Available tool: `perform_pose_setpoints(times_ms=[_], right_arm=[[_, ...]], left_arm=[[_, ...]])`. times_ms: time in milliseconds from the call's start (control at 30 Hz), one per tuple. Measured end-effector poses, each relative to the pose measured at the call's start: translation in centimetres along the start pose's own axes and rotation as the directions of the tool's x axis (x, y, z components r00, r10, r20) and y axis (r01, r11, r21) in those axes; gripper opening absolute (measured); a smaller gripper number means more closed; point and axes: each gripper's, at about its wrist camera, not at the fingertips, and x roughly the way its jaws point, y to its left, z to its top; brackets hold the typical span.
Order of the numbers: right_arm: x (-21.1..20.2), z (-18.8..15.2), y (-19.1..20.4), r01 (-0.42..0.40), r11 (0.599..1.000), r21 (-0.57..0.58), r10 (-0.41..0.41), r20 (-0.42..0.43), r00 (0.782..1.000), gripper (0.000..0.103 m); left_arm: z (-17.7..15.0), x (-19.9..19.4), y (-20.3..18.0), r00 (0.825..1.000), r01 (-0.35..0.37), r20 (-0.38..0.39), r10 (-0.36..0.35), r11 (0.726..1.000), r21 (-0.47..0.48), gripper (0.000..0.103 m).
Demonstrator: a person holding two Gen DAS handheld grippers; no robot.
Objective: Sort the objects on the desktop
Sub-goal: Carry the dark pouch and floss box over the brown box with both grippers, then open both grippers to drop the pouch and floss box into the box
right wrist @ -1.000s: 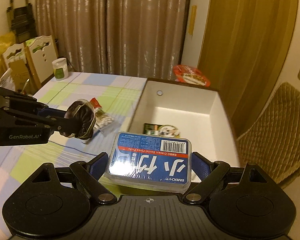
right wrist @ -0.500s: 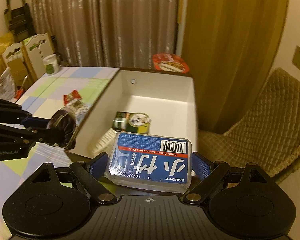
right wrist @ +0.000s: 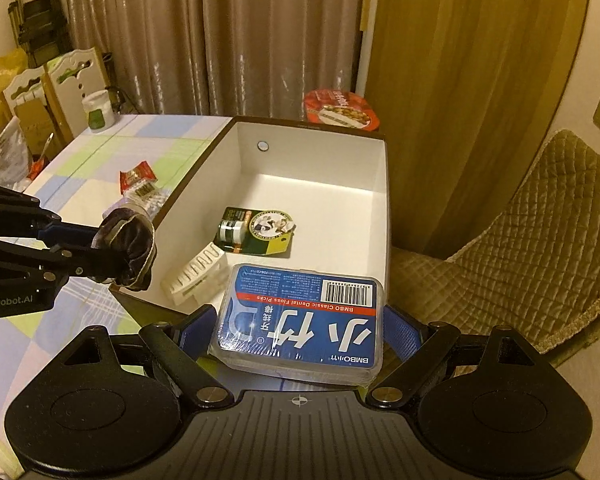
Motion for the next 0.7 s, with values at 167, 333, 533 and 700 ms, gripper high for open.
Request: perform_pose_setpoints(times_ms=[167,333,533,700], right_arm=[[0.5,-0.4,-0.2,-0.007,1.000,-0.004,0.007,-0.025,1.000,0.088],[0.7,-0.7,-0.6,-0.013,1.000,0.011,0.013,-0.034,0.999,0.088],[1.2,0.0,-0.9,-0.024,1.000,0.017,0.025,-0.028,0.999,0.088],[2.3,1.6,-1.1,-0.039,0.999,0.005,0.039,-0.014,0.999,0.088]], left_arm=[[-0.2,0.5,-0.3,1.000,-0.004,-0.014,0.004,1.000,-0.010,0.016],[-0.5,1.3,-0.4,0.999,-0.008,-0.037,0.007,1.000,-0.025,0.016],[0.0,2.7,0.1,0.998,-0.021,-0.057,0.018,0.999,-0.042,0.016],[1.0,4.2,0.8,0.997,-0.037,-0.066,0.034,0.998,-0.047,0.016]])
